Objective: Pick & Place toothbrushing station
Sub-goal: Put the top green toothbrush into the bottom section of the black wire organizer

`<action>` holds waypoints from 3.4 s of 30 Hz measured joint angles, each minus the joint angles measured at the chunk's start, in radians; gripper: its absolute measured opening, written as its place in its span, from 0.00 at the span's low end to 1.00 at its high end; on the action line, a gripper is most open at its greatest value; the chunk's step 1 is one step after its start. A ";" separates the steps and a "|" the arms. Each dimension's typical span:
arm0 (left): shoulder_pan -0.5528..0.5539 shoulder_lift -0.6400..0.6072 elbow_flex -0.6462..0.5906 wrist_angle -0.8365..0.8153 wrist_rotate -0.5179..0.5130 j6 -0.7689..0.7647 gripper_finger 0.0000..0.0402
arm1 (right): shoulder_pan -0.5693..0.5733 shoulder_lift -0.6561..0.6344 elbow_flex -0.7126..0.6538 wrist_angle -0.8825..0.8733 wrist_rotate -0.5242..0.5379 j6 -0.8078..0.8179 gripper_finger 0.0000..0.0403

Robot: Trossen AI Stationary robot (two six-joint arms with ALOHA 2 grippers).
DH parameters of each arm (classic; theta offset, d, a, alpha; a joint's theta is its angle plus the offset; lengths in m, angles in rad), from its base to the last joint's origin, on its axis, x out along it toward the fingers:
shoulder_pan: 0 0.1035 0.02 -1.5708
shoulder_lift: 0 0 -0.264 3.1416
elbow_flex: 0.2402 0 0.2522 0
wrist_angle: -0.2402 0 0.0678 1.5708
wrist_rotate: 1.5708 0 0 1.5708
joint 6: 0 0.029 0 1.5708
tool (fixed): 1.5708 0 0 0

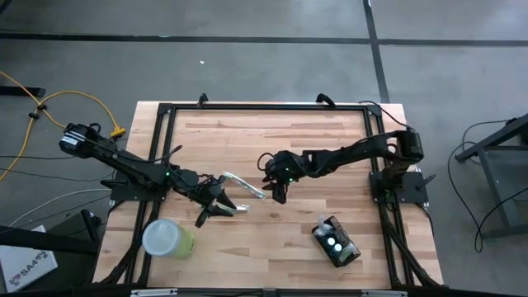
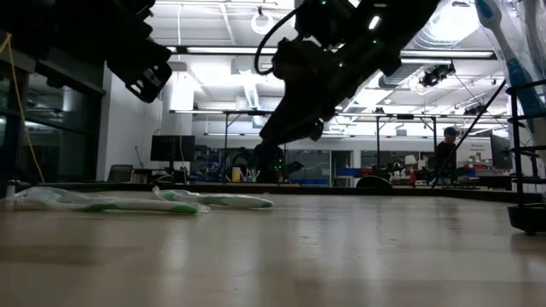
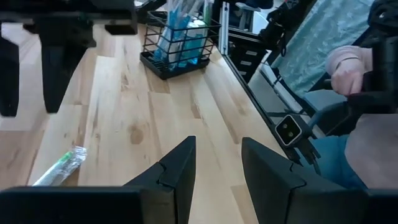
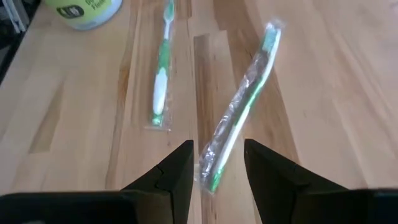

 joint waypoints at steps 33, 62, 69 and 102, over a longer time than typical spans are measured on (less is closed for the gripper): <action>-0.118 0.000 0.000 0.004 -0.004 -0.008 0.31 | 0.065 0.193 0.011 0.240 0.174 -0.002 0.33; -0.118 0.000 0.000 0.007 -0.004 -0.013 0.31 | 0.075 0.275 0.044 0.169 0.221 0.076 0.33; -0.118 0.000 0.000 0.007 -0.004 -0.022 0.31 | 0.079 0.277 0.044 0.168 0.217 0.077 0.27; -0.117 0.000 0.000 0.048 -0.012 -0.041 0.31 | 0.075 0.126 0.039 0.299 0.503 0.043 0.04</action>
